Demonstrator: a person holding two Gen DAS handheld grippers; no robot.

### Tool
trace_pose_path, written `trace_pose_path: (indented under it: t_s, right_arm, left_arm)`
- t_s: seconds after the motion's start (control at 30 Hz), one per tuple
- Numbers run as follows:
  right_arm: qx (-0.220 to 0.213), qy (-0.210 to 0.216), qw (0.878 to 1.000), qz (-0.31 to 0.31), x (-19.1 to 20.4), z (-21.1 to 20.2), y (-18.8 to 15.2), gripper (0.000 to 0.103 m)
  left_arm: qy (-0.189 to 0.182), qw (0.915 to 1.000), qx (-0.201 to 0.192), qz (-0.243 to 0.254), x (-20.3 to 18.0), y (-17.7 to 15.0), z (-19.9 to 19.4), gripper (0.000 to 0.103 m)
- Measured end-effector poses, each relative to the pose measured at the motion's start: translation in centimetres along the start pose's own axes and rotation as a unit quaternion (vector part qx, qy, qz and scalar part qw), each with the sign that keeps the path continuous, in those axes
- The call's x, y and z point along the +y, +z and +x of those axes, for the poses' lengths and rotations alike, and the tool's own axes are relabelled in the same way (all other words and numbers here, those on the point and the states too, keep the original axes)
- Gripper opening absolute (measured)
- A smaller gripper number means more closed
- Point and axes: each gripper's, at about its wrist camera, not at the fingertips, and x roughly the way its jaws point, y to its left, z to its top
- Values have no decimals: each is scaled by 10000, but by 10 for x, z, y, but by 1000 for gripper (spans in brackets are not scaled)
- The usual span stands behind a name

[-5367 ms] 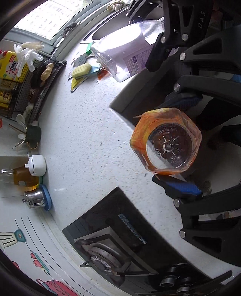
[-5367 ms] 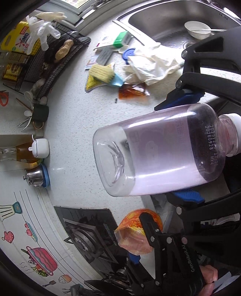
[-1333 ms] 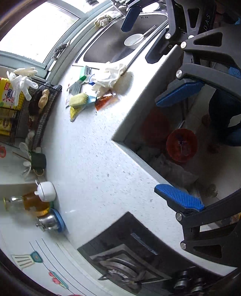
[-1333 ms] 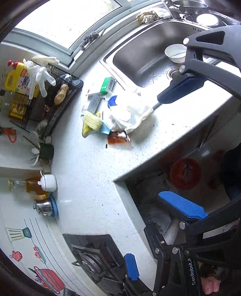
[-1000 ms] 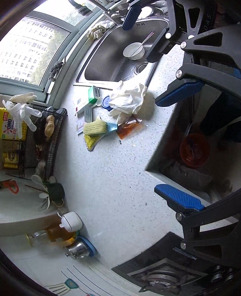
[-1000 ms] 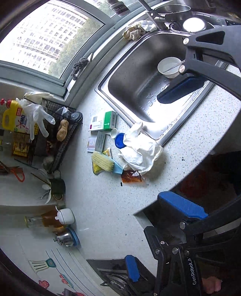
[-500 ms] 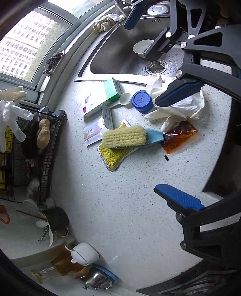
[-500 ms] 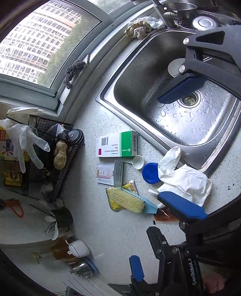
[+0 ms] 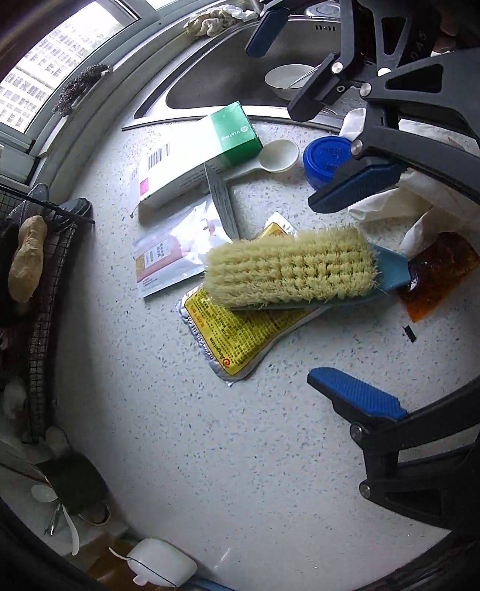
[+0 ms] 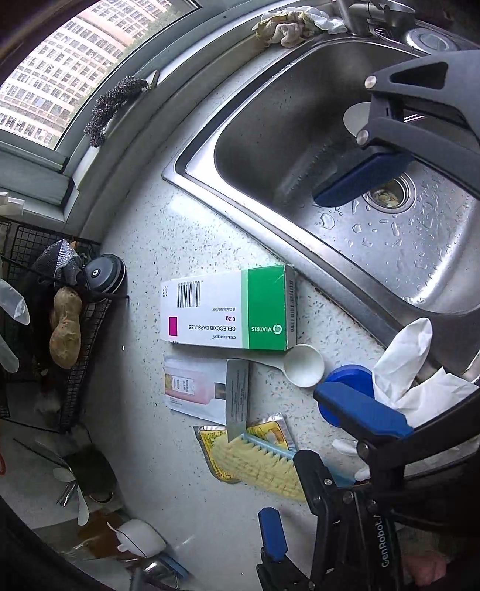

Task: Collect trash
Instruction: 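Grasp the yellow-bristled scrub brush with the left gripper, then grasp the white-and-pink packet with the right gripper while the left holds the brush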

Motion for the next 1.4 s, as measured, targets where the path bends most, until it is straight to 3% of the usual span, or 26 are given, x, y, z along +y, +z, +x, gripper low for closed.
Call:
trace_pose_path:
  t_s: [0.1,0.27,0.33,0.77,1.03,1.2,1.4]
  right_arm:
    - [52,14,10000,53,-3,3,0,95]
    - [12,38,9999,142,-4,-2,0,95]
    - [-9,53,9999,123,-1,-2,2,95]
    - [-337,543,9971,-423,29,-25,21,95]
    - [-409,758,9862,-1411,50,-18,47,95]
    - [-168,981,9766,-1904,63,1,59,95]
    - [412,1316,9601,-2435,76,36,68,75]
  left_arm:
    - [-46,10000,82,10,-1,3,5,84]
    - [-48,9999,129,89,-3,2,8,43]
    - [-130,9998,115,21,-3,0,5,35]
    - [5,9989,-346,-320,32,-10,-39,35]
    - [169,9979,-433,-448,42,-9,-40,35]
    - [179,9969,-345,-679,47,-12,-32,35]
    - [314,9947,-251,-950,53,-9,-22,35]
